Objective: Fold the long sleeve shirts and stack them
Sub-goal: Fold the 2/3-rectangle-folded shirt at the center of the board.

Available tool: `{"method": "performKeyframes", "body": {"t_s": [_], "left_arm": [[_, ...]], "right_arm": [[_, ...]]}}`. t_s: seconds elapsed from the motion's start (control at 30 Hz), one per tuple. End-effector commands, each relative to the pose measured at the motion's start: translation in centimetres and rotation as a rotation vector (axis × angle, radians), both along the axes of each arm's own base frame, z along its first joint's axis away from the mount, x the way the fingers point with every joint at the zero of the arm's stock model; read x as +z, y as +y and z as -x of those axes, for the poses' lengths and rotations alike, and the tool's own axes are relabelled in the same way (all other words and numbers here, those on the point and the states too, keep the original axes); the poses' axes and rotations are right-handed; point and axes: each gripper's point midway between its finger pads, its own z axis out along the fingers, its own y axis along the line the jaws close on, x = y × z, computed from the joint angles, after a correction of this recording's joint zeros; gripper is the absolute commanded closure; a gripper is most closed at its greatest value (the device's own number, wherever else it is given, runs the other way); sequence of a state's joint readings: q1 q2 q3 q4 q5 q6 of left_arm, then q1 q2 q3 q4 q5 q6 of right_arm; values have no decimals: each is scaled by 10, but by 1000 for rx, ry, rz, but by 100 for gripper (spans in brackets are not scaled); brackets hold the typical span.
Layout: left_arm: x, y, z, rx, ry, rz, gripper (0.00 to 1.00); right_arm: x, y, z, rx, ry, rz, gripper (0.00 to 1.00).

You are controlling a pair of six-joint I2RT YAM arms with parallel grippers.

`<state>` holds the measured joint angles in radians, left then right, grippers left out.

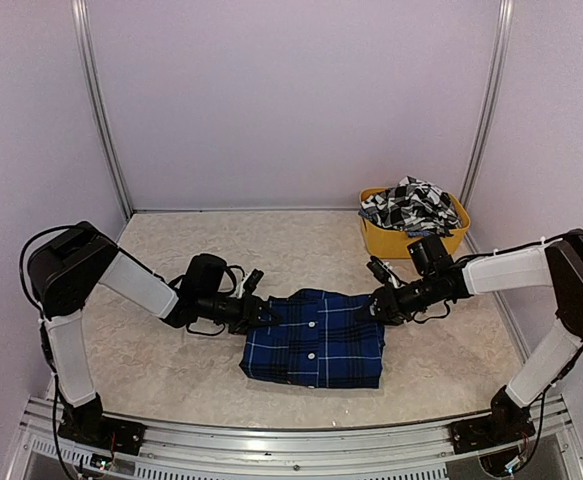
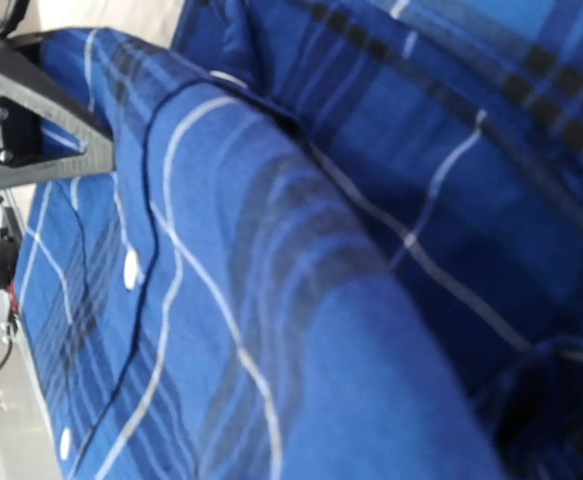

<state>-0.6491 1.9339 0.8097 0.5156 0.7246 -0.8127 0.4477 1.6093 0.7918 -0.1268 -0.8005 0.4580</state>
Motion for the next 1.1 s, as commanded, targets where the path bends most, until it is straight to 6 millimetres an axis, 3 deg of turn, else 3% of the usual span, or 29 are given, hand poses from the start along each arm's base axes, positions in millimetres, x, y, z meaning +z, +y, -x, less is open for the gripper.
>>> {"method": "performKeyframes", "body": {"t_s": [0.0,0.1,0.17,0.37,0.67,1.07], "left_arm": [[15,-13,-14,-17,-81,70,71],[19,-16,-17,-26,-102,82,68],[22,-18,-17,-34,-111,86,68],[39,-17,-22,-26,-165,98,66],[43,-7,-33,22,-232,16,60],[32,7,-42,95,-287,-98,46]], "right_arm": [[0,2,-4,7,-38,-39,59],[-2,3,-4,7,-31,-50,56],[-5,3,-3,4,-24,-50,59],[1,-3,-5,-49,-68,-53,100],[16,-28,-6,-169,-155,-25,100],[-24,-65,1,-313,-144,135,100]]}}
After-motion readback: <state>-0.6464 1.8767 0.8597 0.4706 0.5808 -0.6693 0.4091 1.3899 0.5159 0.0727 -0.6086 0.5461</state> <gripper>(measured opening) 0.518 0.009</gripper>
